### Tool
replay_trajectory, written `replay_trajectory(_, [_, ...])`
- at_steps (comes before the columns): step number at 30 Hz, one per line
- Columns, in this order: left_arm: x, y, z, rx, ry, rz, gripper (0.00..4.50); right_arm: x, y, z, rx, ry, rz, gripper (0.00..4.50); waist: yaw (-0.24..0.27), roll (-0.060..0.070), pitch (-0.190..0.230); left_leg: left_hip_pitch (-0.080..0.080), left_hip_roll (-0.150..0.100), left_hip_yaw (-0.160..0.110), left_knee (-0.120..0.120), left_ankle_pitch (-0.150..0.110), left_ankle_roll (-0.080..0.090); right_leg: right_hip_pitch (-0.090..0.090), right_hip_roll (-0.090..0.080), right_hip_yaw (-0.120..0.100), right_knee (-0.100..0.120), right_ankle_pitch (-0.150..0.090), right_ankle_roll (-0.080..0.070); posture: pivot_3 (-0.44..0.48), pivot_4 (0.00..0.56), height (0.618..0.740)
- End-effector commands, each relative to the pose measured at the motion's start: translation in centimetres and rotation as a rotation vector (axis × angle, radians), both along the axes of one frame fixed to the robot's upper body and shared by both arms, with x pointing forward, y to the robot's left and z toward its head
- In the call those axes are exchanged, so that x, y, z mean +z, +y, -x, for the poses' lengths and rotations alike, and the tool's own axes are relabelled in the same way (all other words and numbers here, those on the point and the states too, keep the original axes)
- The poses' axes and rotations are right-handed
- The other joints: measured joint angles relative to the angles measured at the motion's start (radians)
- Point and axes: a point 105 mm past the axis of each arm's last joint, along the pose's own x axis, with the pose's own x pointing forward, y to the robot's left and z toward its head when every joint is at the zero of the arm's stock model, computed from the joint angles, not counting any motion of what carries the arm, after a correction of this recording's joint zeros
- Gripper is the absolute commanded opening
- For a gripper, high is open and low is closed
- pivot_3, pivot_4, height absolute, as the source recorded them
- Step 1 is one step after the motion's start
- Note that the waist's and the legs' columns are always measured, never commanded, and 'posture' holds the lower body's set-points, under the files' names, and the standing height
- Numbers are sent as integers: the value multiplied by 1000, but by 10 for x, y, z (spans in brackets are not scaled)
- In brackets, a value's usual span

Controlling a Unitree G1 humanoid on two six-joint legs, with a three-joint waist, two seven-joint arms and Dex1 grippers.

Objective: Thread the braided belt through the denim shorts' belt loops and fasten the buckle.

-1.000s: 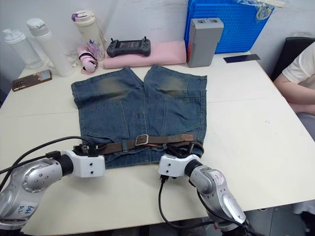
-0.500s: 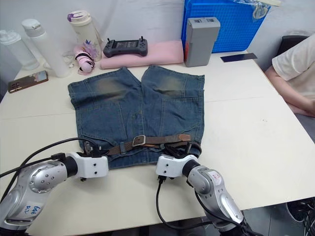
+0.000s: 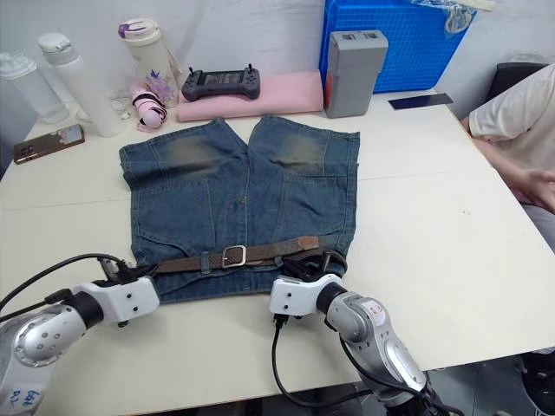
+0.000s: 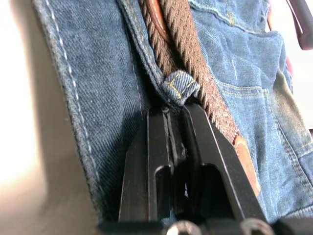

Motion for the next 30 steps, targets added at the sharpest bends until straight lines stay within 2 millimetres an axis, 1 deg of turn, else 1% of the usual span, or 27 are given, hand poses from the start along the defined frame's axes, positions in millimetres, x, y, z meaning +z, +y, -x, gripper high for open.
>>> replay_trajectory(1, [-16, 76, 15, 264, 40, -29, 37, -10, -33, -13, -156, 38, 43, 0, -2, 0, 0, 0, 0, 0, 0, 0, 0, 0, 0, 0, 0, 0, 0, 0, 150, 705])
replay_trajectory(4, [-20, 75, 15, 233, 51, -47, 37, -9, -37, -15, -185, 36, 48, 0, -1, 0, 0, 1, 0, 0, 0, 0, 0, 0, 0, 0, 0, 0, 0, 0, 150, 705])
replay_trajectory(6, [-19, 67, 11, 207, 39, -31, 37, -9, -39, -15, -187, 38, 49, 0, -1, 0, 0, 1, 0, 0, 0, 0, 0, 0, 0, 0, 0, 0, 0, 0, 150, 705])
replay_trajectory(9, [-10, 25, -3, 51, -10, 52, 37, -10, -34, -9, -160, 51, 41, 0, 0, 0, 0, 1, 0, 0, 0, 0, 0, 0, 0, 0, 0, 0, 0, 0, 150, 705])
replay_trajectory(10, [-4, 5, -6, -26, -32, 95, 37, -10, -33, -6, -143, 55, 44, 0, 0, 1, 0, 1, 0, 1, 0, 0, 0, 0, 0, 0, 0, 0, 0, 0, 150, 705])
replay_trajectory(11, [0, -9, -6, -93, -50, 111, 37, -10, -32, -4, -134, 61, 45, 0, 2, 1, 0, 1, 0, 1, 0, -1, 0, 0, 0, 0, 1, 0, 0, 0, 150, 705])
replay_trajectory(12, [2, -19, -5, -144, -55, 119, 37, -10, -31, -1, -118, 63, 41, 0, 5, 0, 0, 1, 0, 1, 0, 0, 0, 0, 0, 0, 1, 0, 0, 0, 150, 705])
replay_trajectory(14, [1, -28, -4, -188, -43, 145, 37, -10, -29, 4, -81, 77, 34, 0, 10, 0, 0, 0, -1, 0, 1, -1, 1, 0, -1, 0, 1, 0, 0, 0, 150, 705])
replay_trajectory(15, [2, -31, -3, -199, -44, 169, 420, -6, -31, 4, -83, 73, 19, 0, 13, 0, 0, 0, -1, 0, 1, -1, 1, 1, -2, 0, 1, 0, 0, 0, 150, 705])
replay_trajectory(17, [3, -35, -1, -232, -27, 217, 1225, 3, -35, 4, -91, 102, -46, 775, 15, 0, 0, 0, -2, 0, 1, -2, 2, 1, -2, 0, 1, 0, 0, 0, 150, 705])
replay_trajectory(18, [3, -36, 0, -247, -14, 226, 1433, 5, -37, 5, -85, 126, -69, 815, 18, 0, 0, 0, -2, 0, 1, -2, 2, 1, -2, 0, 1, 0, 0, 0, 150, 705])
replay_trajectory(19, [3, -37, 0, -257, -5, 229, 1743, 6, -38, 6, -79, 143, -80, 1180, 24, 0, 0, 0, -2, 0, 1, -2, 2, 1, -2, -1, 0, 0, 0, 0, 150, 705])
replay_trajectory(20, [4, -39, 2, -264, 17, 270, 1995, 8, -40, 9, -63, 171, -88, 1466, 27, 0, 0, 0, -2, 0, 1, -2, 2, 1, -2, -1, 0, 0, 0, 0, 150, 705])
replay_trajectory(21, [5, -40, 4, -271, 33, 302, 2404, 9, -41, 11, -51, 190, -94, 1908, 29, 0, 0, 0, -3, 0, 1, -3, 3, 1, -2, -1, 0, 0, 0, 0, 150, 705])
replay_trajectory(23, [14, -44, 9, -301, 99, 405, 3251, 19, -50, 15, -28, 238, -118, 2804, 29, 0, 0, 0, -3, 0, 2, -3, 4, 1, -3, -1, 0, 0, 1, 0, 150, 705])
replay_trajectory(24, [19, -45, 13, -310, 144, 450, 3482, 25, -54, 16, -19, 253, -130, 3113, 28, 0, 0, 0, -3, 0, 2, -3, 4, 2, -3, -1, -1, 1, 1, 0, 150, 705])
replay_trajectory(26, [27, -45, 22, -336, 246, 523, 3509, 38, -62, 19, 8, 286, -148, 4093, 27, 0, 0, 0, -3, 0, 2, -4, 5, 2, -3, -1, -2, 1, 2, 0, 150, 705])
replay_trajectory(27, [31, -44, 26, -344, 292, 548, 3509, 45, -66, 22, 26, 312, -168, 4446, 26, 0, 0, 0, -3, 0, 2, -4, 5, 2, -3, -1, -2, 1, 2, 0, 150, 705])
replay_trajectory(28, [33, -43, 29, -348, 319, 562, 3509, 49, -67, 24, 39, 332, -181, 4446, 26, 0, 1, 0, -3, 0, 2, -4, 5, 2, -3, -1, -2, 1, 2, 0, 150, 705])
replay_trajectory(30, [46, -36, 32, -327, 376, 644, 3509, 65, -73, 25, 54, 382, -277, 4446, 25, 2, 2, 0, -3, 0, 2, -4, 5, 2, -2, -1, -2, 1, 2, 0, 150, 705])
